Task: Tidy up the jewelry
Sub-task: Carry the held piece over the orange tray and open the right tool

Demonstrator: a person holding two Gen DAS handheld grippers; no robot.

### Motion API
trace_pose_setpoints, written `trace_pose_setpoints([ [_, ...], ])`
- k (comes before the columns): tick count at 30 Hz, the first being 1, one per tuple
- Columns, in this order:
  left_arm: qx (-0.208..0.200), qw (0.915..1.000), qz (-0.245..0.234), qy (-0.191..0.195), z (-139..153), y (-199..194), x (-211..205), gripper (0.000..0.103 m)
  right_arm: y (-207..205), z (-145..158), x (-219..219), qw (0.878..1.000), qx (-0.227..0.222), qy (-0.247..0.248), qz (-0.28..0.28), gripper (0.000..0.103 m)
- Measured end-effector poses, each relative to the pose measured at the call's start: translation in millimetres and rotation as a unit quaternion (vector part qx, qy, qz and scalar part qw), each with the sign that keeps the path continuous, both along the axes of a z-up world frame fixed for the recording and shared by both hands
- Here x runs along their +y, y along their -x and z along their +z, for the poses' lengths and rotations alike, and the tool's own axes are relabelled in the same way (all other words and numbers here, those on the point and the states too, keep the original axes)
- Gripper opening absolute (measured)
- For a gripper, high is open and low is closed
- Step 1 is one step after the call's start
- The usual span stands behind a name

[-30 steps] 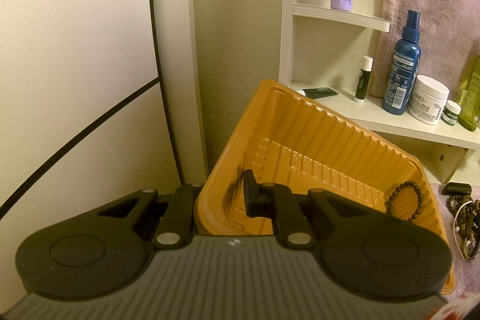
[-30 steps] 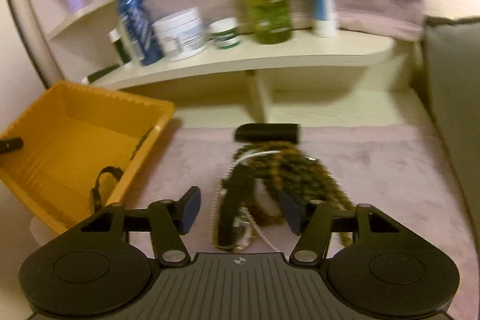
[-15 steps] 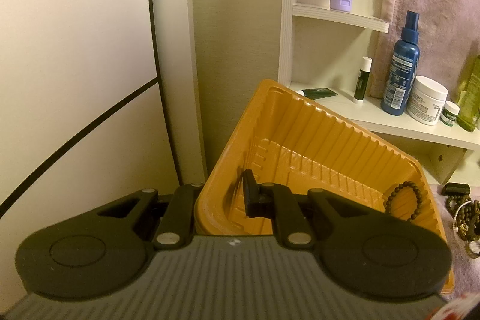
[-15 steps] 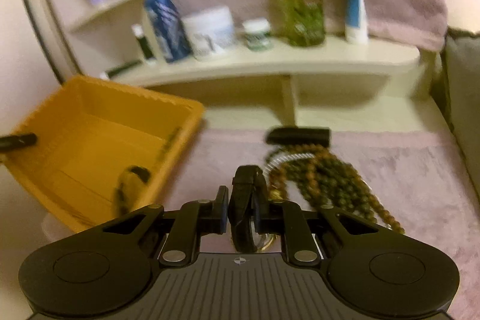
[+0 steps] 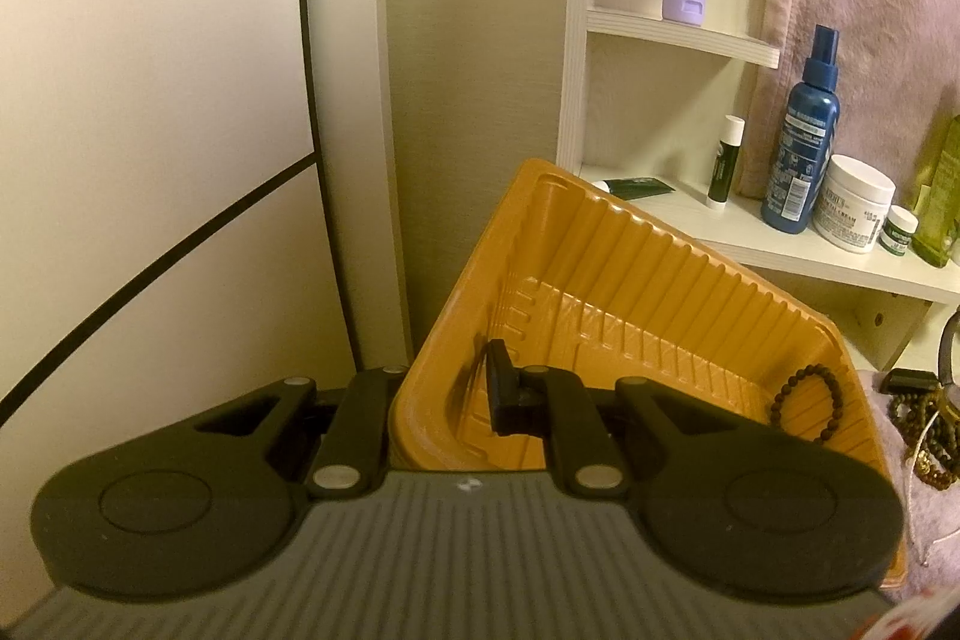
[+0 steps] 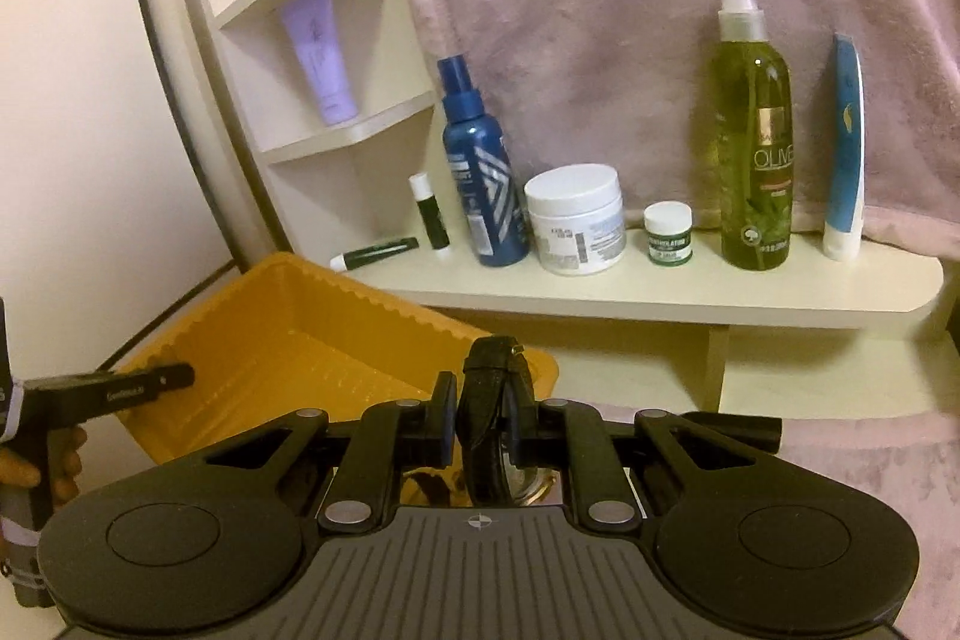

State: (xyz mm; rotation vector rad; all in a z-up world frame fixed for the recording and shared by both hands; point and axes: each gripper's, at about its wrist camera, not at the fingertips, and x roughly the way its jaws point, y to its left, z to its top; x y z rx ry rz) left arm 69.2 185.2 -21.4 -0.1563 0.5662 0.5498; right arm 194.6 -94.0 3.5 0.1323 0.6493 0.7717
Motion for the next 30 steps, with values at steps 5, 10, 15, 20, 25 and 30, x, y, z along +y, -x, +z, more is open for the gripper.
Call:
trace_pose_setpoints([
  [5, 0.000, 1.0000, 0.000, -0.001, 0.2, 0.3, -0.1, 0.012, 0.7, 2.4, 11.3, 0.999, 0.008, -0.013, 0.028, 0.016],
  [10, 0.001, 1.0000, 0.001, -0.001, 0.3, 0.1, -0.5, 0.012, 4.9, -0.2, 36.2, 0.996, 0.038, -0.036, 0.079, 0.016],
  [15, 0.003, 1.0000, 0.001, -0.001, 0.9, -0.3, -0.9, 0.012, 4.5, -20.9, 66.4, 0.988, 0.097, -0.042, 0.110, 0.016],
  [20, 0.003, 1.0000, 0.001, 0.000, 0.3, 0.2, -0.5, 0.012, 2.7, -40.4, 88.8, 0.981, 0.148, -0.042, 0.117, 0.016],
  [25, 0.002, 1.0000, 0.003, 0.002, -0.7, 0.4, -0.4, 0.012, 1.0, -53.7, 95.0, 0.980, 0.168, -0.027, 0.104, 0.016],
  [30, 0.002, 1.0000, 0.003, 0.004, -1.5, 0.0, 0.0, 0.012, 2.3, -52.0, 88.4, 0.981, 0.163, -0.029, 0.098, 0.057],
])
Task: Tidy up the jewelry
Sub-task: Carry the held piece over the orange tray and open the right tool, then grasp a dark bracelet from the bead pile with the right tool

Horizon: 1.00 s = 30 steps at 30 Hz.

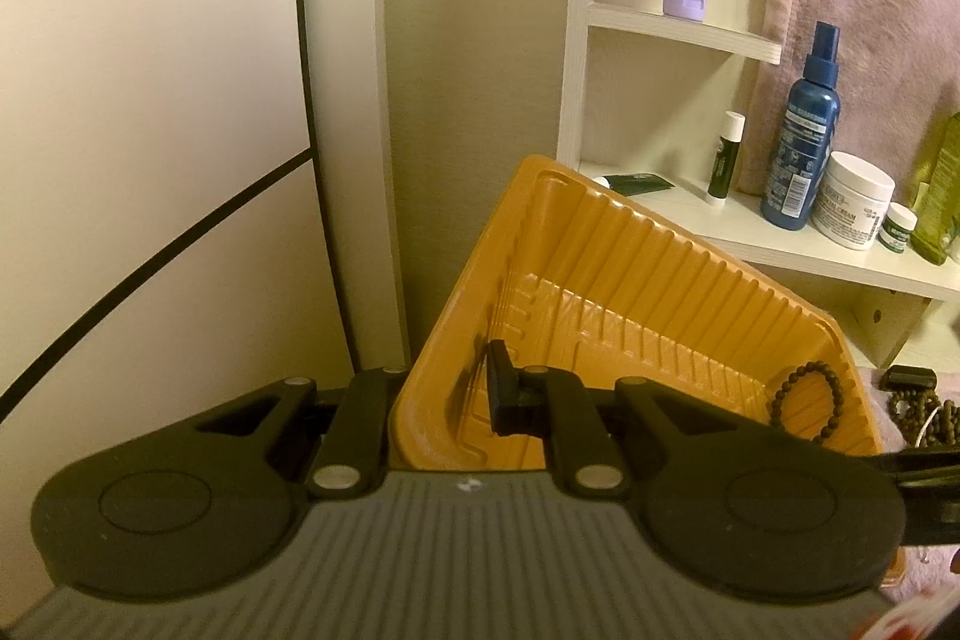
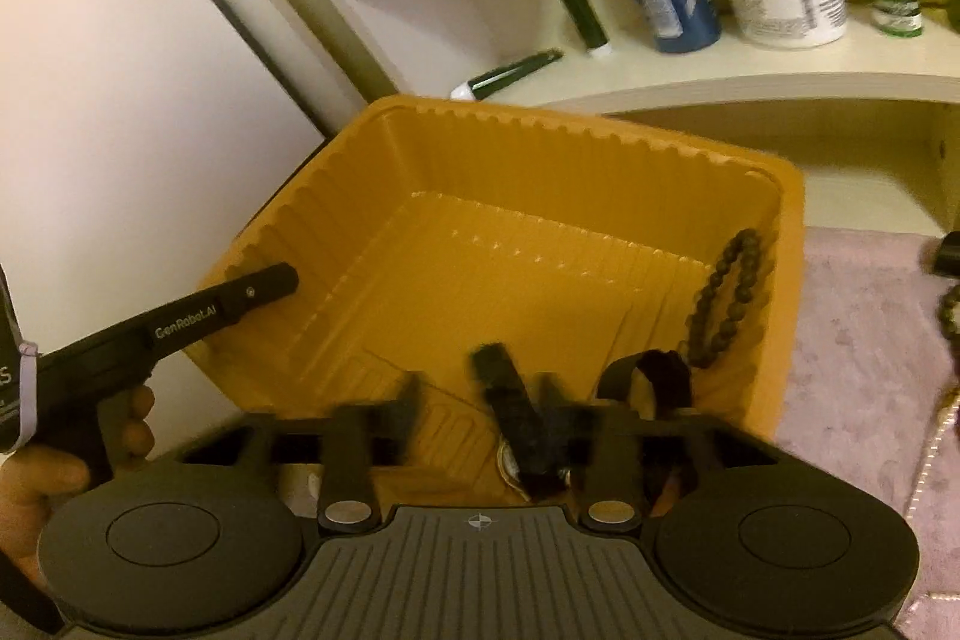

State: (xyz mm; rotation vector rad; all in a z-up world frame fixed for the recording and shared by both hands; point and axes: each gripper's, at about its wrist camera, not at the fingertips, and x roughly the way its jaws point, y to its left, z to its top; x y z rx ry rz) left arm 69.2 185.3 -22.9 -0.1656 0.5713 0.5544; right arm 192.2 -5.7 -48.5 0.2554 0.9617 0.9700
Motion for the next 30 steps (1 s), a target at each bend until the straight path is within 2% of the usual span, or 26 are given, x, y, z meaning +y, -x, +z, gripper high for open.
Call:
trace_pose_setpoints([
  [6, -0.001, 1.0000, 0.001, 0.001, -0.6, 0.1, 0.4, 0.012, 4.0, 19.1, -38.3, 0.999, -0.026, -0.018, -0.024, 0.057],
  [10, -0.001, 1.0000, 0.002, 0.001, -0.4, -0.1, 0.3, 0.012, 7.3, 24.1, -83.4, 0.996, -0.050, -0.012, -0.070, 0.057],
  [16, 0.000, 1.0000, 0.001, -0.001, -0.5, 0.5, 0.3, 0.012, 4.3, 9.5, -136.7, 0.988, -0.073, 0.062, -0.122, 0.056],
  [18, 0.001, 1.0000, 0.001, -0.002, -0.5, 0.5, 0.5, 0.012, 2.0, 3.0, -147.2, 0.986, -0.073, 0.081, -0.128, 0.048],
  [20, 0.001, 1.0000, 0.002, -0.002, -0.5, 0.1, 0.9, 0.013, -1.0, -2.0, -156.0, 0.984, -0.073, 0.097, -0.129, 0.044],
  [25, 0.004, 1.0000, 0.000, -0.004, -1.3, -0.9, 1.4, 0.013, -19.0, -3.3, -173.3, 0.979, -0.085, 0.110, -0.149, 0.044],
  [28, 0.006, 1.0000, 0.000, -0.006, -1.6, -1.8, 1.6, 0.013, -38.7, -2.8, -179.9, 0.980, -0.086, 0.102, -0.147, 0.045],
  [30, 0.007, 1.0000, 0.000, -0.007, -2.1, -3.0, 1.2, 0.013, -53.9, -5.8, -181.2, 0.981, -0.086, 0.101, -0.141, 0.048],
])
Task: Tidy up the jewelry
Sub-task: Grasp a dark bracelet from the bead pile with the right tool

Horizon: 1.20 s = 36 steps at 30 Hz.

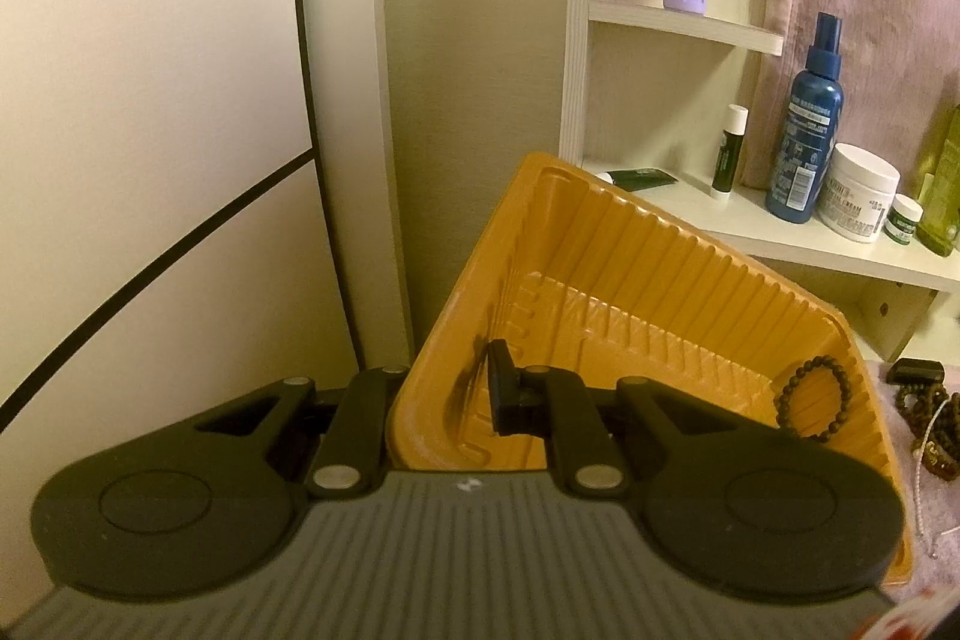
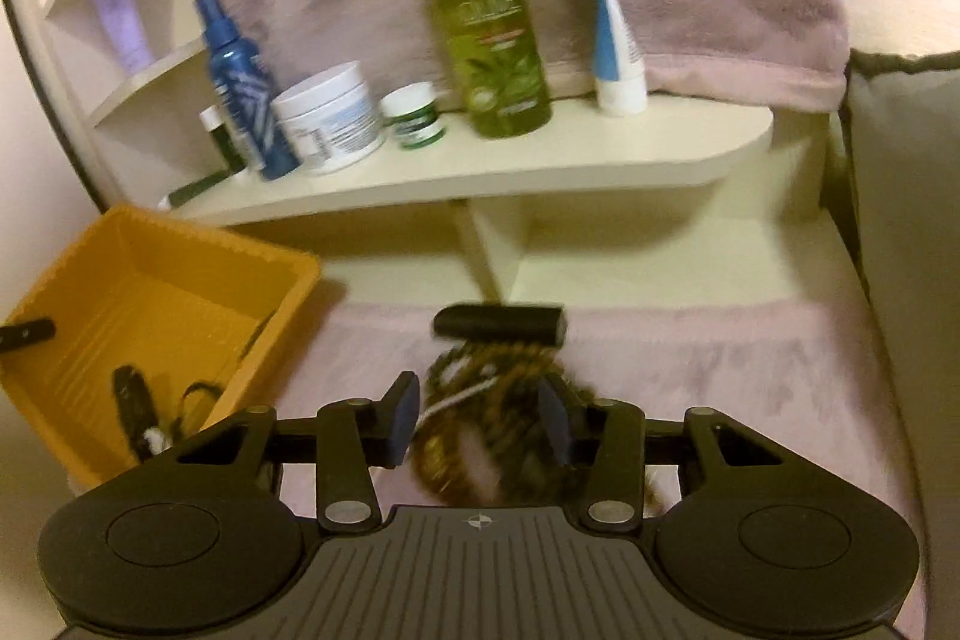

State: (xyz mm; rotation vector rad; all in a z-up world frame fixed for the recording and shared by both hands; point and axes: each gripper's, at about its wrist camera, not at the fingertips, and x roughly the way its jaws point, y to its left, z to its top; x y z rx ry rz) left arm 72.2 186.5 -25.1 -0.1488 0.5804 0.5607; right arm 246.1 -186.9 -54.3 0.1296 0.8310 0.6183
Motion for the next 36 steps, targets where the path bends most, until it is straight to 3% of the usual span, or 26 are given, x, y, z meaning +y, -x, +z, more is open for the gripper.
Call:
trace_pose_setpoints([
  [5, 0.005, 1.0000, 0.002, -0.003, -1.6, -1.6, -0.3, 0.014, -31.8, -10.3, 3.8, 0.999, -0.018, 0.025, 0.023, 0.058],
  [19, 0.009, 0.9999, 0.007, -0.007, -2.1, -3.0, -1.2, 0.015, -76.6, -52.0, 16.1, 0.994, -0.032, 0.024, 0.102, 0.058],
  [22, 0.009, 0.9999, 0.008, -0.007, -2.2, -3.1, -0.9, 0.015, -75.6, -53.9, 17.0, 0.991, -0.042, 0.025, 0.123, 0.046],
  [23, 0.010, 0.9999, 0.007, -0.007, -2.1, -3.1, -1.0, 0.015, -74.8, -53.7, 16.9, 0.990, -0.044, 0.024, 0.129, 0.035],
  [24, 0.010, 0.9999, 0.007, -0.008, -1.9, -3.0, -1.1, 0.015, -73.7, -53.7, 17.4, 0.990, -0.046, 0.025, 0.134, 0.033],
  [29, 0.009, 0.9999, 0.007, -0.007, -1.6, -3.0, -1.0, 0.015, -64.1, -44.2, 26.5, 0.986, -0.060, 0.056, 0.148, 0.028],
  [36, 0.008, 0.9999, 0.007, -0.006, -1.5, -2.4, -0.7, 0.015, -28.0, -22.3, 40.9, 0.985, -0.053, 0.039, 0.159, 0.024],
])
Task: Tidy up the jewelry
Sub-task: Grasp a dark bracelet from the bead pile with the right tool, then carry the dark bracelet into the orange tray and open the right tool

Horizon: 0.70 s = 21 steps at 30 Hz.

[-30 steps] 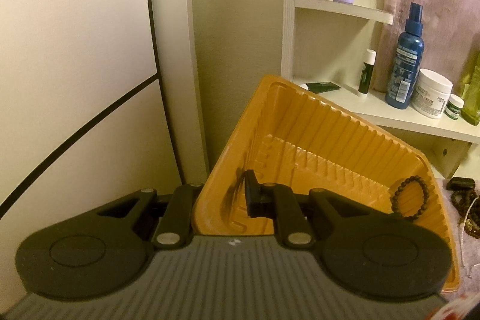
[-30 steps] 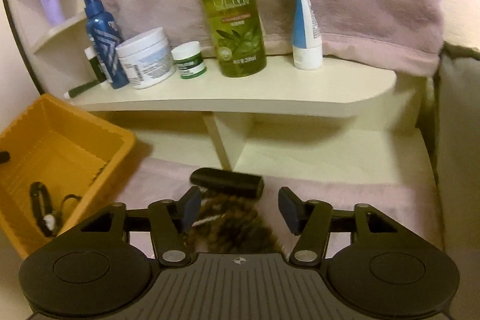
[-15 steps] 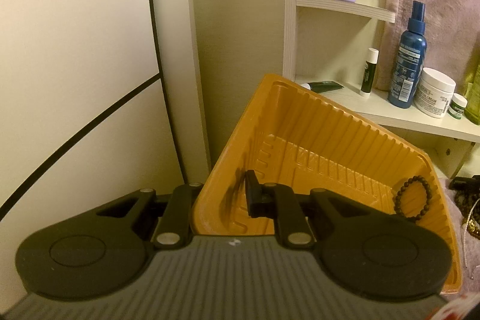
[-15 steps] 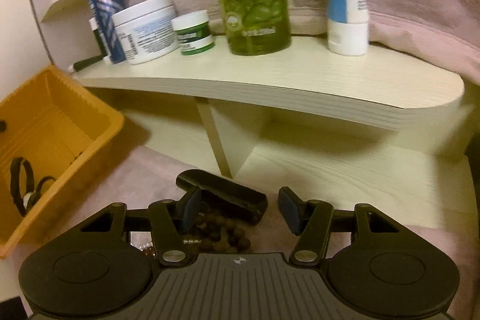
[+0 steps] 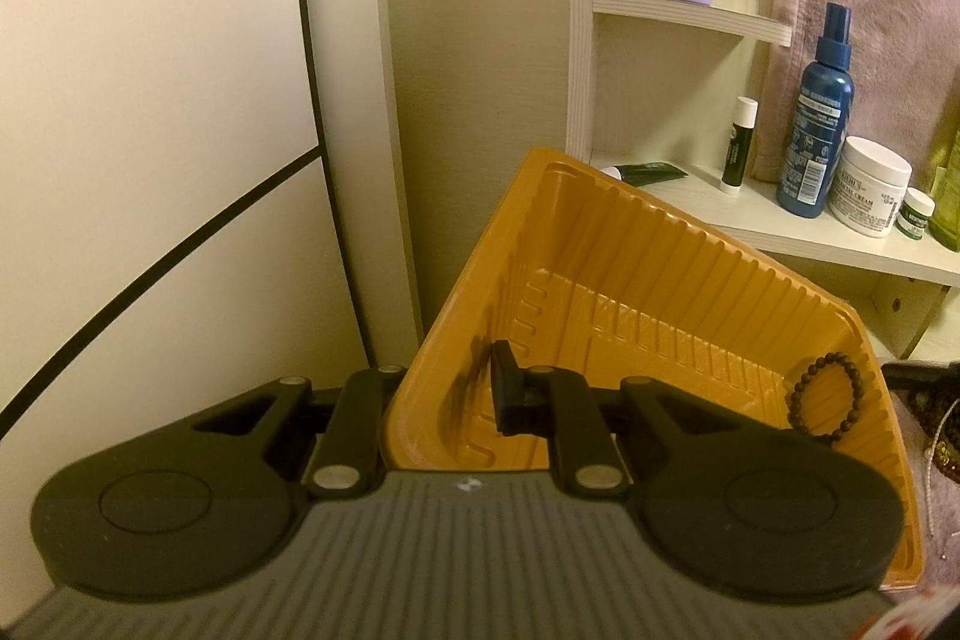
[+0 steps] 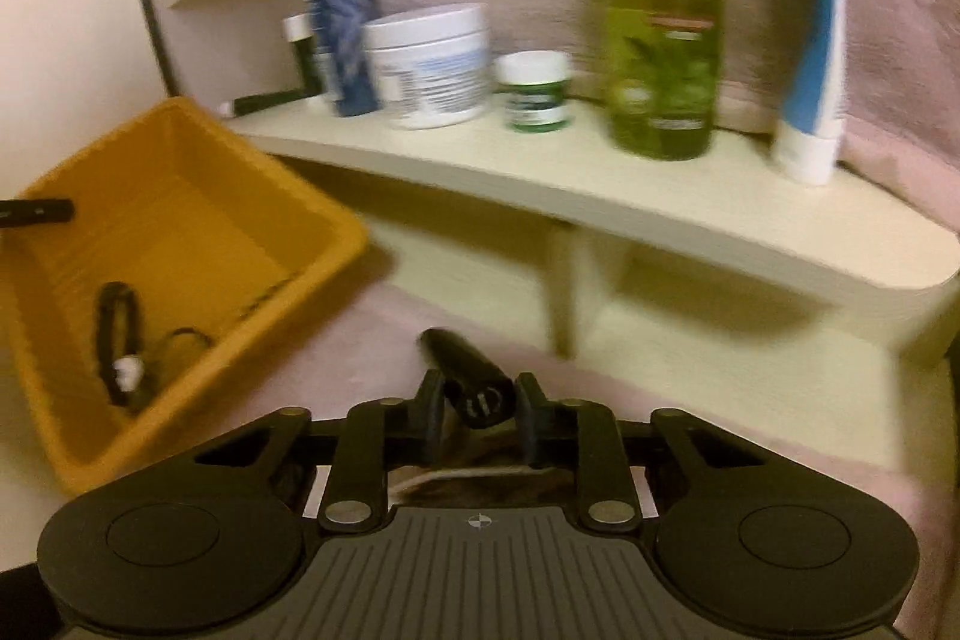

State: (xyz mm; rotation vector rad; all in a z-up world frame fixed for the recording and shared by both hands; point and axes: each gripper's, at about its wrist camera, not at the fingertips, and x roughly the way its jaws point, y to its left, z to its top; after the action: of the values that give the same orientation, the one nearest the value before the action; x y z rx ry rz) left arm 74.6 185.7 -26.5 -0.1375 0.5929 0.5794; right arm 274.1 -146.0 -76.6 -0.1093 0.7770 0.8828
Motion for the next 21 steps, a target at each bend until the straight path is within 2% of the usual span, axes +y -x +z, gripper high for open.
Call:
trace_pose_setpoints([
  [8, 0.000, 1.0000, 0.000, 0.002, -0.1, 0.6, 0.8, 0.015, 53.2, -5.4, 8.7, 0.999, 0.038, 0.008, 0.003, 0.025],
  [10, 0.000, 1.0000, 0.001, 0.002, 0.0, 0.7, 0.9, 0.015, 58.1, -6.4, 13.8, 0.999, 0.033, 0.016, 0.004, 0.028],
  [12, 0.000, 1.0000, 0.001, 0.003, 0.0, 0.9, 1.1, 0.015, 59.7, -6.5, 17.4, 0.999, 0.019, 0.027, -0.001, 0.037],
  [21, 0.001, 1.0000, -0.001, 0.002, 0.3, 1.4, 1.1, 0.015, 53.2, -14.5, 44.6, 0.999, -0.004, 0.044, 0.009, 0.038],
])
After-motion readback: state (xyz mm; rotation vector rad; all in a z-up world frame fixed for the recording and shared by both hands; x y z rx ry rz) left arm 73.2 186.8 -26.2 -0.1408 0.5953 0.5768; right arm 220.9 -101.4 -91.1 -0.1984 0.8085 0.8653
